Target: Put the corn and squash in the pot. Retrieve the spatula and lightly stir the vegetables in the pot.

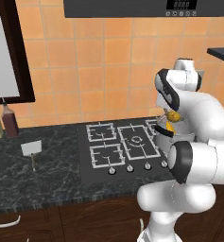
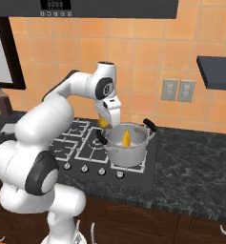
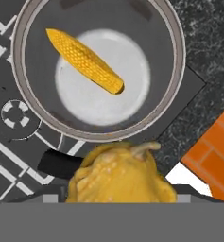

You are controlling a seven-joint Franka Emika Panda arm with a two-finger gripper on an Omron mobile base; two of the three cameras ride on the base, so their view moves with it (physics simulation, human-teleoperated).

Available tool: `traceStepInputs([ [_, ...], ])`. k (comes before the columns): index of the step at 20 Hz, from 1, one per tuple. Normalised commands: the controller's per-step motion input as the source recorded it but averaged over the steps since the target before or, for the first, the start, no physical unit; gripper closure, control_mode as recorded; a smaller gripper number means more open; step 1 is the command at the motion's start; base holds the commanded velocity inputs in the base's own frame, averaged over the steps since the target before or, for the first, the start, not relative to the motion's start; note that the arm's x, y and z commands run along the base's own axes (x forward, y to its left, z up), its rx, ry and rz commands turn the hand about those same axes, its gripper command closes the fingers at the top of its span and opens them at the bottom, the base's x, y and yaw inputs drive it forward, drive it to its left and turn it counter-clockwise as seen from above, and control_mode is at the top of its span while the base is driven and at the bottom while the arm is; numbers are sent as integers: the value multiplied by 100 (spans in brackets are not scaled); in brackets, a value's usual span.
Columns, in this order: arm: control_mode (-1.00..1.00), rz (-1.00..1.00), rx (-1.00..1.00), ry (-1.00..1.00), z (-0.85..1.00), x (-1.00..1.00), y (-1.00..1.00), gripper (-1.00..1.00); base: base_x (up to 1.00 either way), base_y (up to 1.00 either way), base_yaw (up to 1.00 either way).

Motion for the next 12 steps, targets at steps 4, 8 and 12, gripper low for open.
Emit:
traceStepInputs([
  [4,-100,0,0,2,-53,64,-80,100,0,0,0],
  [8,-100,0,0,0,-50,34,-41,100,0,0,0],
  [12,-100,1,0,0,-51,24,-8,100,0,0,0],
])
